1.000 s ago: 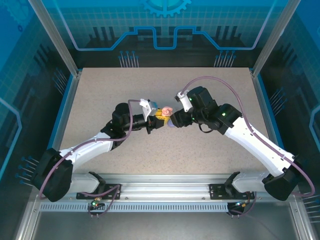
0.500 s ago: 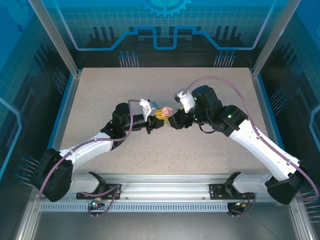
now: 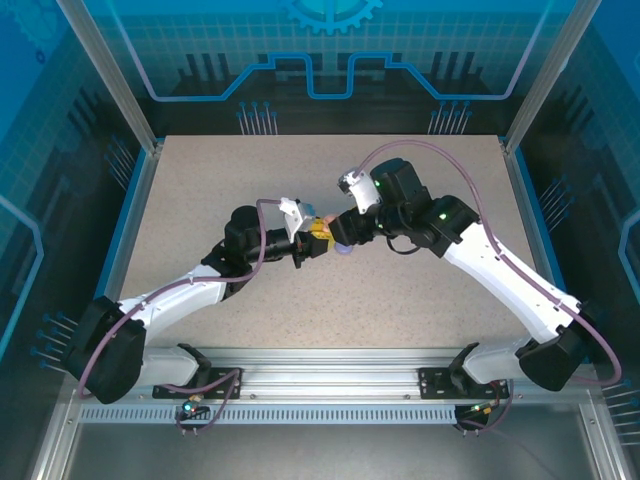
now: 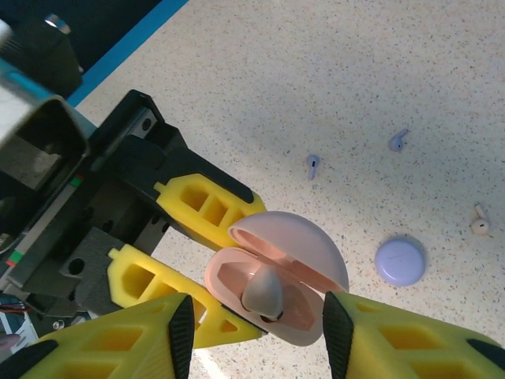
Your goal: Insert the wireless bluetooth earbuds into the charging case
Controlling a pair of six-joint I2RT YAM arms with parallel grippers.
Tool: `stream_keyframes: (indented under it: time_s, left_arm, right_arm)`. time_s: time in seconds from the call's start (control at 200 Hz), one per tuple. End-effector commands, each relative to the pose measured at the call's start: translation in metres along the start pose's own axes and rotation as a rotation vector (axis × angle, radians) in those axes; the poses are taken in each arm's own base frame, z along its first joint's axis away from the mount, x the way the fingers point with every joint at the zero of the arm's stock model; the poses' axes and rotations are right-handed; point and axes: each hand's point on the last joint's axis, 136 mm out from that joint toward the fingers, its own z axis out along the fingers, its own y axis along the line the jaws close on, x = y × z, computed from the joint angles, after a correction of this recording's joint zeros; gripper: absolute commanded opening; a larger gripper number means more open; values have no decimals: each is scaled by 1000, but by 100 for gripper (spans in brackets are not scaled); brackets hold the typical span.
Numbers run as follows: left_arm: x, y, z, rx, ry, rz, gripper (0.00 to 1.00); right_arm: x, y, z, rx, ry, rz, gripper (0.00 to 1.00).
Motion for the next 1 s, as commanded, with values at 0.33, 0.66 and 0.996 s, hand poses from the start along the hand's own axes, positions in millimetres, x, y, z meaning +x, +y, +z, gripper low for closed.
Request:
stream_keyframes:
  time_s: [0.33,0.66,0.996]
  left_arm:
    - [-23,-3,-1,1,-48,30,0]
    - [-23,-9,0,37,-46,31,0]
    - [-24,-8,0,34,-48,30,0]
  right_arm:
    - [-2,-19,3,100,29,37,47]
    - [-3,-29,5,153,34,60,47]
    - [2,-28,5,154,55,54,49]
